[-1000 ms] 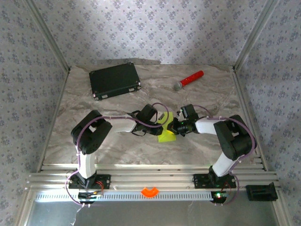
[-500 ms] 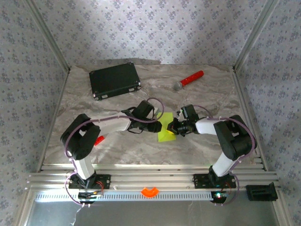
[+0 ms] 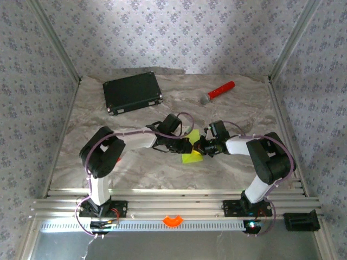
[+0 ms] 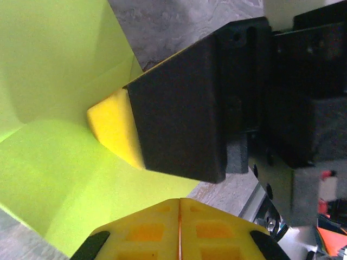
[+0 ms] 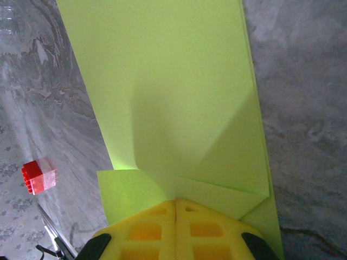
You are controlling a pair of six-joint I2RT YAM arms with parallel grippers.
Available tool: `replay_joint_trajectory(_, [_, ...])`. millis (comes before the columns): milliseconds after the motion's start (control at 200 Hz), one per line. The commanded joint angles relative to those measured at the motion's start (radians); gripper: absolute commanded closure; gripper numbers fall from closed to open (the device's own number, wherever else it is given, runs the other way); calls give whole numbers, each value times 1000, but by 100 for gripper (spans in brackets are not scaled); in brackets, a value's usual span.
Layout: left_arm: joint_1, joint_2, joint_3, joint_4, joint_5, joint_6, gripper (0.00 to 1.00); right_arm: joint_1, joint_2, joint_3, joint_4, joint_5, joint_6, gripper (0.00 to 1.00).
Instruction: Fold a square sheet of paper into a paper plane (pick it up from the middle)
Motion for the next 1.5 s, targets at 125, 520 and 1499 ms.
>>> replay_joint_trajectory(125, [2,64,43,-41,36,-4,91,-3,46,-52,-128,75,-9,100])
replay_joint_trajectory(520, [3,92,-15,-38,23,-1,91,-8,40,-58,-128,73,-12,100])
replay_joint_trajectory(1499, [-18,45,-51,-145,-24,98,91,-29,26,-69,-142,72,-21,100])
